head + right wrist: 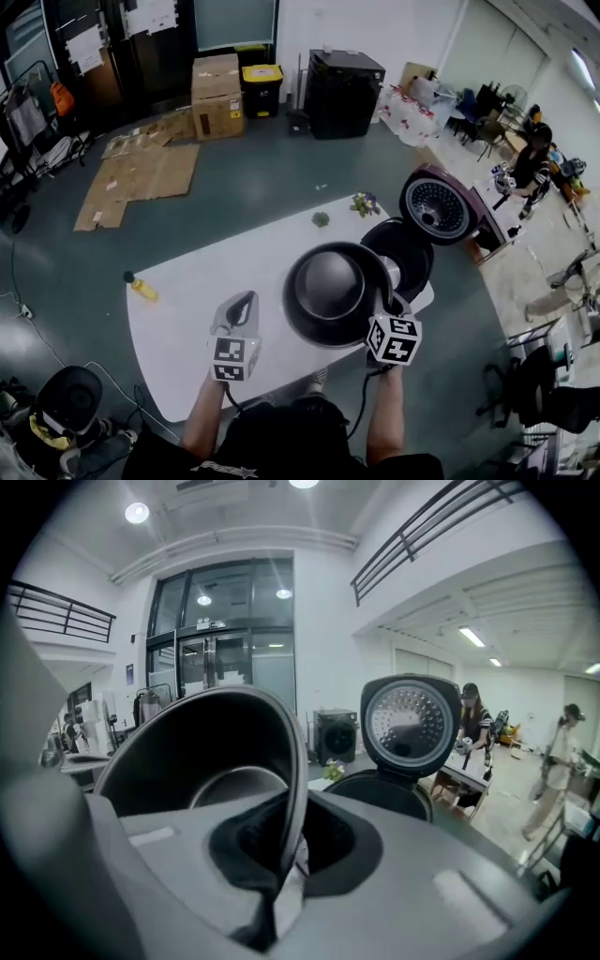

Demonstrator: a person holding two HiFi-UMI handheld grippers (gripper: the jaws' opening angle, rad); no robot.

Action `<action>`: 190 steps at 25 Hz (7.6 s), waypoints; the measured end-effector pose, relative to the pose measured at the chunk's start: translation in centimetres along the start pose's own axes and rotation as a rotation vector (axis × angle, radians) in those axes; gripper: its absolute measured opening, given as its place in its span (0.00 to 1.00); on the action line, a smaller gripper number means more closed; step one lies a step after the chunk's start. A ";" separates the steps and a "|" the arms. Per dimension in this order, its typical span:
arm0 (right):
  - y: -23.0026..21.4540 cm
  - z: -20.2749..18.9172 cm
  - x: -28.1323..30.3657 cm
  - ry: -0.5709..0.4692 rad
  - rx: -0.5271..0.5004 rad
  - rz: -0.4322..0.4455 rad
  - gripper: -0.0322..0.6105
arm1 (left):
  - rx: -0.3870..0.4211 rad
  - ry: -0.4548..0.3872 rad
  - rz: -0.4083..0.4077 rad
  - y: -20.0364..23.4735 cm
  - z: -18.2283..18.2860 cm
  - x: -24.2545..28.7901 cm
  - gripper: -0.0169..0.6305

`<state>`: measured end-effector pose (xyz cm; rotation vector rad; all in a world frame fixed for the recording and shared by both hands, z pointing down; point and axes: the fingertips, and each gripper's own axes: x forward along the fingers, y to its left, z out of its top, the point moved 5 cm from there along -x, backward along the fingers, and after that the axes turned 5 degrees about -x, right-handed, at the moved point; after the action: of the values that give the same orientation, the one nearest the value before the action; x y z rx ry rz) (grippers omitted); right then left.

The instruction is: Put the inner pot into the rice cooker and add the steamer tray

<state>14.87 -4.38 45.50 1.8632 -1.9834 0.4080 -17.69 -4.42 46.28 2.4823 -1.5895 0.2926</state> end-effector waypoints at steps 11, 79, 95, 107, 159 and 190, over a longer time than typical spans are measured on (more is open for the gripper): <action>-12.5 2.7 -0.7 -0.089 0.105 -0.157 0.07 | 0.040 -0.021 -0.109 -7.2 3.1 8.6 0.04; -25.6 -8.3 17.8 0.474 0.180 -0.172 0.10 | -0.004 0.218 -0.084 -15.3 -2.3 23.3 0.04; -25.3 -8.7 18.0 0.463 0.185 -0.176 0.10 | -0.015 0.191 -0.043 -14.6 -2.3 19.9 0.04; -25.1 -8.6 17.0 0.436 0.206 -0.193 0.17 | -0.028 0.208 -0.009 -13.9 -2.6 17.9 0.04; 0.3 -10.9 -12.0 -0.087 0.176 -0.092 0.06 | 0.108 0.100 -0.316 -13.1 -3.2 1.9 0.04; 7.3 -13.8 3.1 0.109 0.082 0.155 0.06 | -0.030 0.244 -0.069 -4.4 -10.5 3.7 0.04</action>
<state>8.61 -0.22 59.53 1.6999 -2.0720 0.6306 -12.90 -3.20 57.23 2.3668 -1.3976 0.5350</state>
